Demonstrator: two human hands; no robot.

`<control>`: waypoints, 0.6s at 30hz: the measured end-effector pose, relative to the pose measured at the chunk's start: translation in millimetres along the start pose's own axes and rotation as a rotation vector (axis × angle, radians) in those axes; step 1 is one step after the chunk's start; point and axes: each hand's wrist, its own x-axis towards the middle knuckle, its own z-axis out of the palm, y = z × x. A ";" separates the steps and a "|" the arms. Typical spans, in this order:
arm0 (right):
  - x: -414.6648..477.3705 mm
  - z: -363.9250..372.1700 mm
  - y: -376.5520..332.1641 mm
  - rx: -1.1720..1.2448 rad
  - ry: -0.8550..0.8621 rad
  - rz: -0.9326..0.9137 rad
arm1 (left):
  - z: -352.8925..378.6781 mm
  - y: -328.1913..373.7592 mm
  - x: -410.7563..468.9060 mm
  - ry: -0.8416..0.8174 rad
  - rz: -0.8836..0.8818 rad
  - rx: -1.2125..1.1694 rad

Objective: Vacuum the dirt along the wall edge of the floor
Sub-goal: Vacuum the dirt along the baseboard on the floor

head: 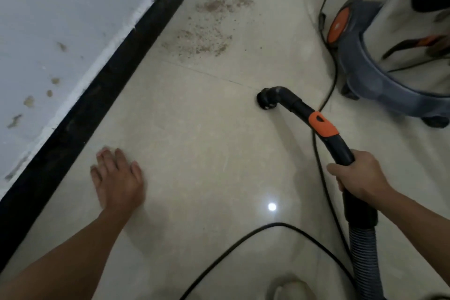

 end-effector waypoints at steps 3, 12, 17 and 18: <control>-27.5 -10.2 31.0 0.008 -0.069 0.008 | 0.9 17.3 2.9 -0.005 -0.020 -0.015; -55.1 13.9 56.1 0.001 -0.179 -0.072 | 17.2 58.5 26.2 0.037 -0.020 -0.034; -16.7 25.0 22.7 0.039 0.041 -0.031 | 22.7 70.7 53.3 0.045 0.007 -0.033; -13.4 26.7 14.1 0.042 0.023 -0.046 | 22.8 73.5 58.4 0.051 0.014 -0.027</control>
